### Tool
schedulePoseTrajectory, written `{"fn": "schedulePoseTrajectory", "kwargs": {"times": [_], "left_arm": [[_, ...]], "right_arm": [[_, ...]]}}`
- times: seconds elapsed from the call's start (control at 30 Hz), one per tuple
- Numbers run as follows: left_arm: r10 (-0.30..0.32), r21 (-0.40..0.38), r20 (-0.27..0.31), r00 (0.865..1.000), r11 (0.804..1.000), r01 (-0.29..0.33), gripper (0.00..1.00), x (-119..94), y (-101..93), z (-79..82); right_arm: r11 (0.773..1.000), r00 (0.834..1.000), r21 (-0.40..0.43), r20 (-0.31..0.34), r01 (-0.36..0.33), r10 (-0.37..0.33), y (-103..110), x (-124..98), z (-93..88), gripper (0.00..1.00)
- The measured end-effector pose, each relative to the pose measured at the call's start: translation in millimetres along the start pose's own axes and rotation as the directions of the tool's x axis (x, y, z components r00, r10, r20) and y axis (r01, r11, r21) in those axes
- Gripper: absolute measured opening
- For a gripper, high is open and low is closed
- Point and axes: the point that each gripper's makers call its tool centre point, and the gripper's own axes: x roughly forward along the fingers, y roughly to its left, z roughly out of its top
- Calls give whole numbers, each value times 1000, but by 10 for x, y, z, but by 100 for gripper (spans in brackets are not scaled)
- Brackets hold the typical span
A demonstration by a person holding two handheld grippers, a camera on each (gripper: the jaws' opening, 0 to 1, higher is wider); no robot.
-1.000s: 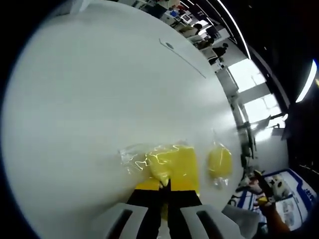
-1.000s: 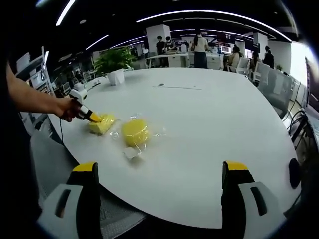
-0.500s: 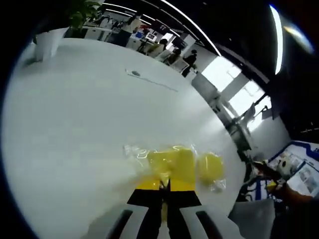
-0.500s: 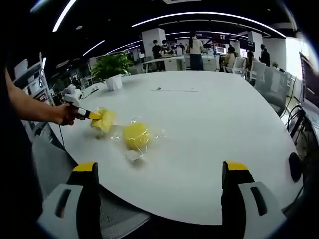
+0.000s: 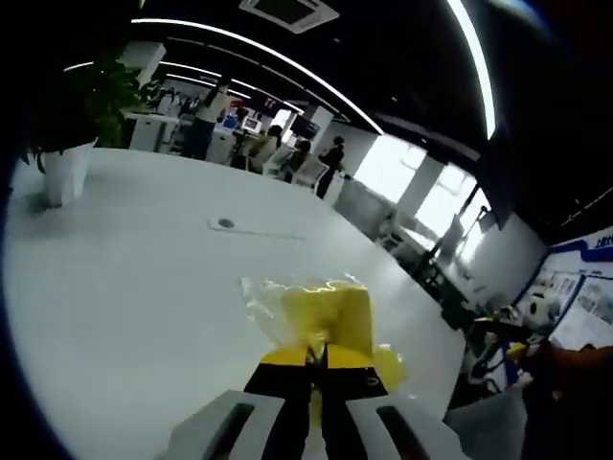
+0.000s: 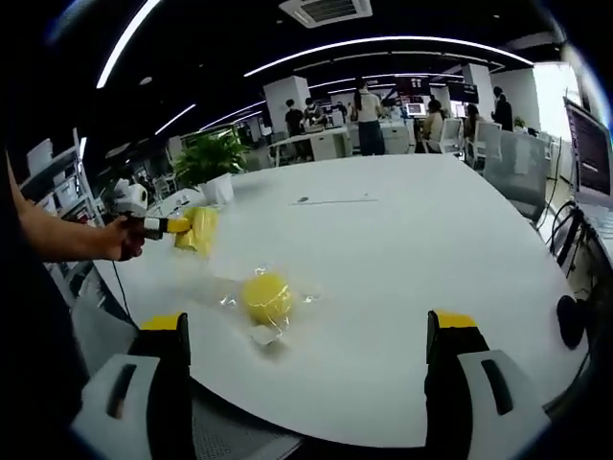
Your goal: Compare the silicone blocks by pressing each to a similar depth, holding the contact briefly, and releasing to observe deformation and rebound differences across the visible hardness samples.
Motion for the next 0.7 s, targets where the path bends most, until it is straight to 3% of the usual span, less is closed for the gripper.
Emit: {"fn": "schedulePoseTrajectory", "kwargs": {"times": [0.27,0.5,0.7], "left_arm": [[-28,68,84,996,997,23,0,-111,-162,399],[-61,108,175,983,993,42,0,-229,-357,802],[-90,189,213,973,981,49,0,-326,-556,1085]], "right_arm": [[998,1000,-58,13,-25,26,82,19,188,96],[997,998,-71,49,-42,46,101,30,464,96],[996,993,-65,97,-54,60,93,20,702,96]]}}
